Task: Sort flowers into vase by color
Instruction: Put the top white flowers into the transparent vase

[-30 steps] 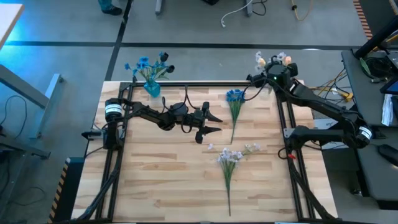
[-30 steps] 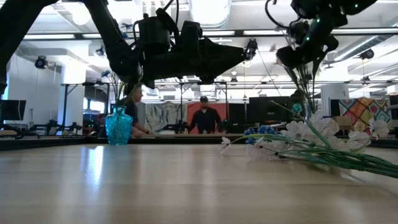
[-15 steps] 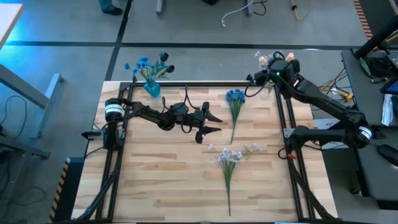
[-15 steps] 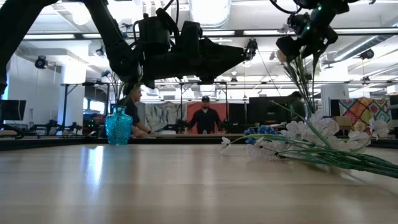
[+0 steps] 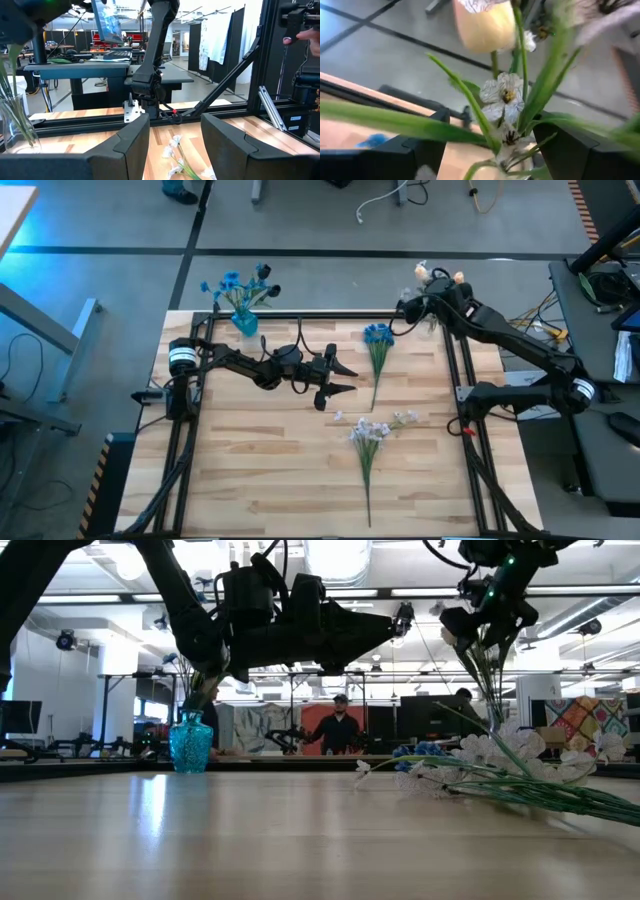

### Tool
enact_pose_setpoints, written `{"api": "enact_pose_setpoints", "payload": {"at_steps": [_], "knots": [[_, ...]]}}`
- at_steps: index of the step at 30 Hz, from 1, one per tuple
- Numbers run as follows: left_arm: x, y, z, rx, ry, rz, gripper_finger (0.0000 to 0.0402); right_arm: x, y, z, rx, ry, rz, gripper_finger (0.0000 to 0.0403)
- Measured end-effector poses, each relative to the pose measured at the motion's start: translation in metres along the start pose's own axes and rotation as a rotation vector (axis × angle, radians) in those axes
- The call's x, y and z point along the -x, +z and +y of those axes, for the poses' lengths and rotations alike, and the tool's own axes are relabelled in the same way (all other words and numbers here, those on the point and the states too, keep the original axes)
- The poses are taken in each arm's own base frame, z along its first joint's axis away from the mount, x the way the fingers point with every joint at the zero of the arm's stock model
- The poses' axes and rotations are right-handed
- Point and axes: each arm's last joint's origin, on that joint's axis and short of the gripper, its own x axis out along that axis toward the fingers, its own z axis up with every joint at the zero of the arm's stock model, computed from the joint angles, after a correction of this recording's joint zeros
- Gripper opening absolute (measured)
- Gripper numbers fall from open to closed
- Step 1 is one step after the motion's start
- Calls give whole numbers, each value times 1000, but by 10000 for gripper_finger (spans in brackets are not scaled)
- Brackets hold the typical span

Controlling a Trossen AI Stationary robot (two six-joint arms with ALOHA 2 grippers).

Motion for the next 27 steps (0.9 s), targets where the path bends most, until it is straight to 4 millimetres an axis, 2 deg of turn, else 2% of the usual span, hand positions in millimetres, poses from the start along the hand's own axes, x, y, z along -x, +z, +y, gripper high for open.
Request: {"api": "enact_pose_setpoints", "payload": {"at_steps": [9,18,22,27], "knots": [[0,0,0,1,0,0,164,6,9,0,-49,54,89,265],[0,0,0,5,0,2,164,-7,2,7,196,59,154,261],[0,0,0,5,0,2,164,-9,1,8,220,59,163,223],[0,-1,0,6,0,6,164,-5,2,6,230,54,149,129]]}}
